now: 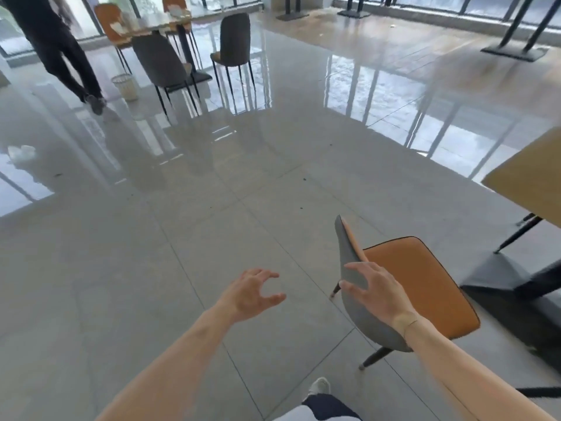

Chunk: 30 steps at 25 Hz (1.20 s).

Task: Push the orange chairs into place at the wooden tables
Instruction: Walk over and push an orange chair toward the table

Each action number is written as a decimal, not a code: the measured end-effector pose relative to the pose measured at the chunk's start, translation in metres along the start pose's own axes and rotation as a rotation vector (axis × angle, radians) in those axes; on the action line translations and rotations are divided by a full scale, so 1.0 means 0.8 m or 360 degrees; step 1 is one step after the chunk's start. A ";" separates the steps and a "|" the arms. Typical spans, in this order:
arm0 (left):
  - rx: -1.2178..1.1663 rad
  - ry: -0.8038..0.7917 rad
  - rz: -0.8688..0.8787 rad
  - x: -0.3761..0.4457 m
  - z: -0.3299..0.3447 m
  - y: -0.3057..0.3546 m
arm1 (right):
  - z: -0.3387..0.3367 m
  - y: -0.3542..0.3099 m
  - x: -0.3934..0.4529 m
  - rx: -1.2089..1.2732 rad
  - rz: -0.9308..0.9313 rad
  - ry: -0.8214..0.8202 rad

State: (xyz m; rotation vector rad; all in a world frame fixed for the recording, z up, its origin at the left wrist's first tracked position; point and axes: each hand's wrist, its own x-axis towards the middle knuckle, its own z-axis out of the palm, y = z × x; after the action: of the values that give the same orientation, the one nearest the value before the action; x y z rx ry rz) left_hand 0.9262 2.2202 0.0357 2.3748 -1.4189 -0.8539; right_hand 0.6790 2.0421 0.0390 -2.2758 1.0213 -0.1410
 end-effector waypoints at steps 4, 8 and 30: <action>0.0054 -0.0064 0.0186 0.102 -0.029 0.039 | -0.014 0.027 0.030 0.0031 0.0208 0.0065; 0.0169 -0.0305 0.0425 0.187 -0.029 0.079 | -0.011 0.056 0.032 0.0104 0.0506 0.0133; 0.0764 -0.1101 0.1462 0.430 0.016 0.142 | 0.087 -0.011 0.070 0.0202 0.1986 0.0691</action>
State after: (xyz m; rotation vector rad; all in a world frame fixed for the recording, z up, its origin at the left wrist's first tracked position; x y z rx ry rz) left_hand 0.9588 1.8674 -0.0423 1.3056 -2.8874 -1.1513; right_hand 0.7471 2.0419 -0.0196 -1.1607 2.3559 -0.1528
